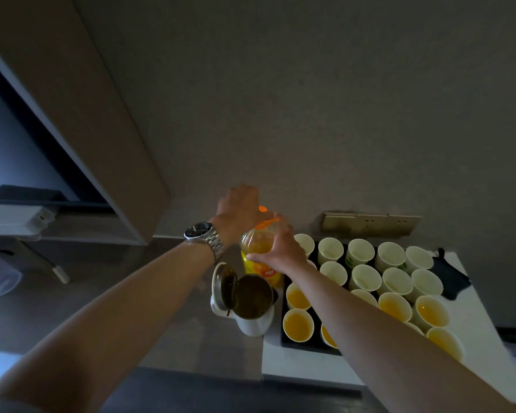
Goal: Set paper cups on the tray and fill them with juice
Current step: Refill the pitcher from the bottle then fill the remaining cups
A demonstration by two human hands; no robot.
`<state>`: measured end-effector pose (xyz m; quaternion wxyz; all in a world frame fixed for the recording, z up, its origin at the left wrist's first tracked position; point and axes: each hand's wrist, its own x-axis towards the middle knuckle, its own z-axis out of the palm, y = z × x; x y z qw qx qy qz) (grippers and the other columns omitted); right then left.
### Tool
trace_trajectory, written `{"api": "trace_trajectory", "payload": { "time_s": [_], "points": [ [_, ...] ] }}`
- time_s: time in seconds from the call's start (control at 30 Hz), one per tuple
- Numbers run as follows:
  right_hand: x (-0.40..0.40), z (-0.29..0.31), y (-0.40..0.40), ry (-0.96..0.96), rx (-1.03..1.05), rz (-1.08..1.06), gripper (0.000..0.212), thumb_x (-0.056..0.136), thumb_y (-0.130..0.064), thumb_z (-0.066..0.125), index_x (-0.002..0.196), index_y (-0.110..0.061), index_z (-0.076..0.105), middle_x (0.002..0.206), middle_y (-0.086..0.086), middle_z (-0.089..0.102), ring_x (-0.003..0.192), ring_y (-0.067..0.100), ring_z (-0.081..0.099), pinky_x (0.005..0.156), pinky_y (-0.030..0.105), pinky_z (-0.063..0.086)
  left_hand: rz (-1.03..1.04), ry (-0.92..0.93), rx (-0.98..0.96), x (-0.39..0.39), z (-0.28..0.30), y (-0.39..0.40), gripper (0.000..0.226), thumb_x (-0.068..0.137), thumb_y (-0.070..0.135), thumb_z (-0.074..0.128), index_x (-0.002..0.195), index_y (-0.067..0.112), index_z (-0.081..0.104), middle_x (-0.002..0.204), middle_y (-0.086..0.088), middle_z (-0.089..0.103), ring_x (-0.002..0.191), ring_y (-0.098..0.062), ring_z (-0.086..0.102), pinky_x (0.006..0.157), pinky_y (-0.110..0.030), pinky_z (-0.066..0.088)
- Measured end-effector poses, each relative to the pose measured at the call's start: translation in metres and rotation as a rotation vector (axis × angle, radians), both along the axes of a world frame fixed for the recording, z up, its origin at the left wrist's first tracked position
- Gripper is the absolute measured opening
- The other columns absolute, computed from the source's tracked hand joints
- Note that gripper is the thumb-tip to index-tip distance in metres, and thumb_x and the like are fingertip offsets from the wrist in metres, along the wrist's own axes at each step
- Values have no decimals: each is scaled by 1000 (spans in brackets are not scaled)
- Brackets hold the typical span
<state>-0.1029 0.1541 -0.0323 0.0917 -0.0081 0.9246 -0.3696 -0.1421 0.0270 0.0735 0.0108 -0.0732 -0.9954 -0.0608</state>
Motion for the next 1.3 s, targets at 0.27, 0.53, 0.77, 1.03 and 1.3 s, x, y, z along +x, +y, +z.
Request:
{"api": "trace_trajectory", "payload": {
  "time_s": [0.27,0.53,0.77,1.03,1.3],
  "points": [
    [-4,-1,1,-26,9,0,118,62,-57,89,151,-32,14,149,6,32,129,31,51,99,44,49,-247,-95,-24,-5,-3,-12,43,90,32,75,125,11,62,127,-10,59,120,-32,56,98,-40,46],
    [-9,-3,5,2,-4,38,118,58,-58,90,149,-34,19,149,4,34,131,29,50,102,46,48,-518,-76,-191,-12,6,-17,27,89,12,73,116,12,68,117,-10,64,109,-29,61,87,-33,44],
    [-21,1,13,-45,-58,101,115,58,-51,93,146,-36,20,147,3,36,133,27,48,105,44,46,-736,5,-249,-24,6,-30,7,87,6,66,89,13,68,85,-6,69,76,-26,64,66,-38,51],
    [-34,4,18,-82,-44,183,121,52,-52,95,149,-34,25,148,2,35,138,25,43,110,42,43,-786,2,-300,-28,15,-30,12,88,3,61,81,12,65,75,-3,65,64,-19,56,59,-31,44],
    [-36,3,20,-82,-57,185,120,53,-48,96,149,-33,26,150,0,35,140,21,39,110,37,40,-777,29,-147,-25,7,-38,8,93,10,68,99,16,69,92,-4,72,80,-20,66,70,-34,51]
  ]
}}
